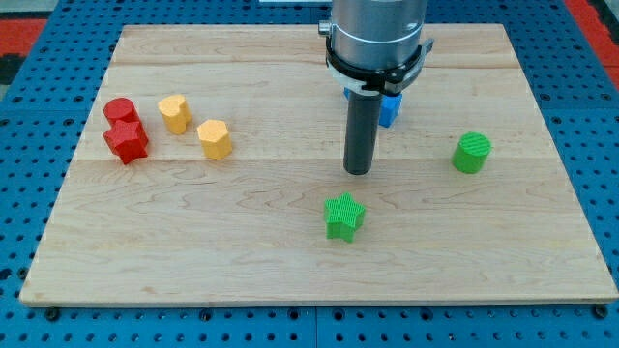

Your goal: Push the green circle to the center

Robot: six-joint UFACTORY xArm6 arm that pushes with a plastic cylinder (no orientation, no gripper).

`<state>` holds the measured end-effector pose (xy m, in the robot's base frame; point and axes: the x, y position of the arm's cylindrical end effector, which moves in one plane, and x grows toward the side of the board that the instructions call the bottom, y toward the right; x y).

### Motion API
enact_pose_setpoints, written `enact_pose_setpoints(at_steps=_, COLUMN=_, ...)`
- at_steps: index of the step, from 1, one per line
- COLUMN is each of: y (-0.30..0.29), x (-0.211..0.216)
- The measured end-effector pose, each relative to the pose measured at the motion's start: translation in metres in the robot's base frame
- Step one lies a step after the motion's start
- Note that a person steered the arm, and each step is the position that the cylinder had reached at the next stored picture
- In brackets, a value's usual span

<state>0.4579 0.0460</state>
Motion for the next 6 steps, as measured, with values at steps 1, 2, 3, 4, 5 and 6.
enact_pose_setpoints(at_steps=1, y=-0.013, x=0.003)
enact_pose_setpoints(at_steps=2, y=-0.013, x=0.010)
enact_pose_setpoints(at_steps=3, y=0.030, x=0.015)
enact_pose_setpoints(at_steps=4, y=0.078, x=0.026)
enact_pose_setpoints(at_steps=5, y=0.139, x=0.033)
enact_pose_setpoints(at_steps=6, y=0.168, x=0.016)
